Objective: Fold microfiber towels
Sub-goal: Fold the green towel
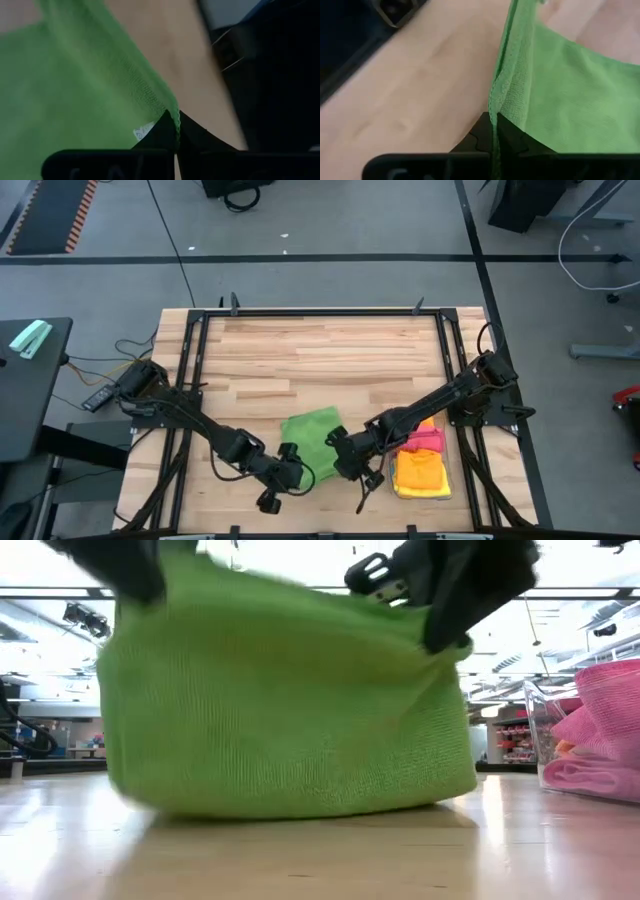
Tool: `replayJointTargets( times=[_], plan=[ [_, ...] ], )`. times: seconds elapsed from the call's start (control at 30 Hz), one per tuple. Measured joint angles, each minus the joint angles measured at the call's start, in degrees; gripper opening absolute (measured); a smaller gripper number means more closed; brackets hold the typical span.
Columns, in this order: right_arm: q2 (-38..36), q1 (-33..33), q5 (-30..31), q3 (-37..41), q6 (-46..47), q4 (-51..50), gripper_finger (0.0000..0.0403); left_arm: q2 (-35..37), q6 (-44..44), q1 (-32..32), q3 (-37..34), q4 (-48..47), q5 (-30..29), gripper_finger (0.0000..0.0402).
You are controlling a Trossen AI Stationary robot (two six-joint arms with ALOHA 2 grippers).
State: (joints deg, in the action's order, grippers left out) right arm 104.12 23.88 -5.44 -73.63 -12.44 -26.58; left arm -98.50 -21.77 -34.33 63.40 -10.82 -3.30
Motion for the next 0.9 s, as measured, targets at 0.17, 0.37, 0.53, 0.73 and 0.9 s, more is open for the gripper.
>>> replayJointTargets(
  times=[0.17, 0.37, 0.53, 0.73, 0.9],
  plan=[
    [0.0, -3.9, 0.9, 0.0, -1.7, -0.6, 0.0011, 0.0, -2.4, 0.1, 0.0, -9.8, -7.4, 0.0014],
    [0.1, -9.0, 0.9, 0.0, -5.1, -0.5, 0.0012, 0.0, -2.6, 0.5, 0.0, -17.3, -14.4, 0.0011],
    [0.3, -13.0, 0.9, 2.3, -7.9, 1.5, 0.0012, 0.0, -2.6, 2.6, 0.0, -22.6, -17.5, 0.0012],
    [0.3, -16.9, 0.9, 2.8, -10.7, 1.5, 0.0012, 0.0, -1.0, 5.7, 0.0, -27.1, -17.6, 0.0032],
    [0.3, -19.4, 0.9, 2.8, -13.2, 1.8, 0.0012, 0.0, 0.8, 8.0, 0.0, -30.2, -17.9, 0.0014]
  ],
)
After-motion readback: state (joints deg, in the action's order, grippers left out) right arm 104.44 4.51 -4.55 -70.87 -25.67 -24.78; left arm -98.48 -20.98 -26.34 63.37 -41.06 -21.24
